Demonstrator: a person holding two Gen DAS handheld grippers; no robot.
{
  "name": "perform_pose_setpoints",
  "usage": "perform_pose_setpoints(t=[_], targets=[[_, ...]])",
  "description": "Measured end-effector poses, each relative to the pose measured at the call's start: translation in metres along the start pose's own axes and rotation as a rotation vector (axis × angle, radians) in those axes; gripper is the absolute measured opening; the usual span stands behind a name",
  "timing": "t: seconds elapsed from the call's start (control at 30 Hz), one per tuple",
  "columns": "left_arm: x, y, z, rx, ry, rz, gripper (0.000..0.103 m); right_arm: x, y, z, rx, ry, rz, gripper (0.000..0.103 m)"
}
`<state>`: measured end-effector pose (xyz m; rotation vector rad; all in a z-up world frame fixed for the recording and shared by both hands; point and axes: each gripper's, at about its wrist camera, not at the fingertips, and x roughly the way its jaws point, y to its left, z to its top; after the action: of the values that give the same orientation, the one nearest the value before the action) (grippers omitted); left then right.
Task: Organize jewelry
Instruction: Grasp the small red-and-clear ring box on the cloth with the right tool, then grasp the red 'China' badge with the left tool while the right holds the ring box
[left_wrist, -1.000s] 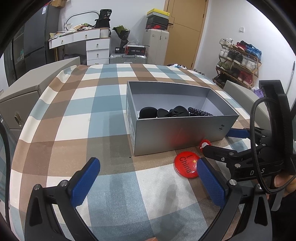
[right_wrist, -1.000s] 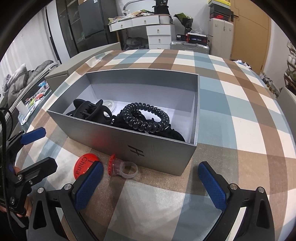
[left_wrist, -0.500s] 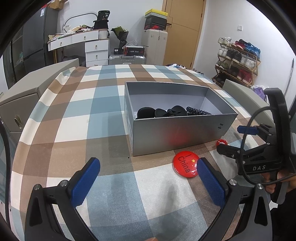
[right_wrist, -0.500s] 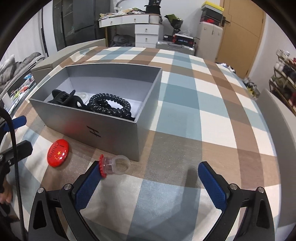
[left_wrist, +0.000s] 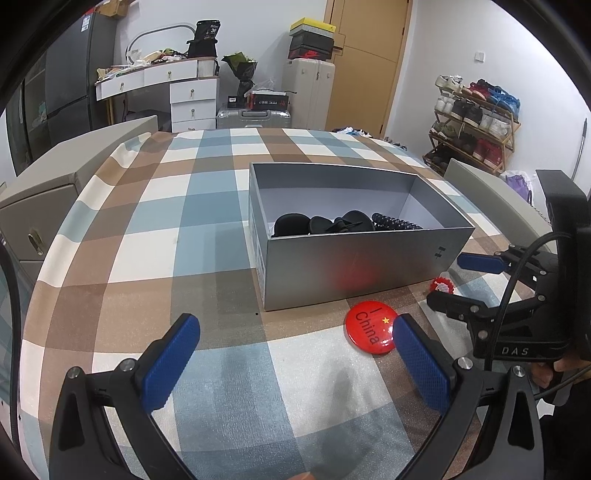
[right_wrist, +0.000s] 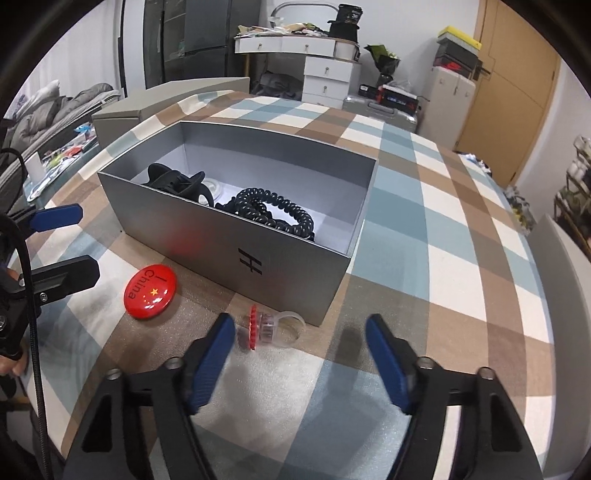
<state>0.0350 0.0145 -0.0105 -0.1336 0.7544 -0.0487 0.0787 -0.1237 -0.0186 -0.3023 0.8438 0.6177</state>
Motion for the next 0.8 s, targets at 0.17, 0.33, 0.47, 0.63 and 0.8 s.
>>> perform_pose_setpoints(t=[0.17, 0.33, 0.47, 0.63, 0.8], targets=[[0.000, -0.001, -0.001, 0.005, -0.001, 0.004, 0.102, 0.000, 0.000, 0.001, -0.003, 0.006, 0.023, 0.053], [0.000, -0.002, -0.001, 0.008, -0.001, 0.005, 0.102, -0.002, 0.000, 0.000, -0.008, 0.008, 0.057, 0.039], [-0.001, -0.002, -0.001, 0.006, -0.002, 0.005, 0.102, -0.004, -0.002, -0.003, -0.007, 0.001, 0.063, 0.029], [0.000, -0.002, -0.001, 0.008, -0.001, 0.006, 0.102, -0.012, -0.005, -0.006, 0.006, -0.027, 0.083, 0.029], [0.001, -0.006, -0.001, 0.026, 0.013, -0.001, 0.102, -0.030, -0.009, -0.012, 0.026, -0.076, 0.114, 0.029]])
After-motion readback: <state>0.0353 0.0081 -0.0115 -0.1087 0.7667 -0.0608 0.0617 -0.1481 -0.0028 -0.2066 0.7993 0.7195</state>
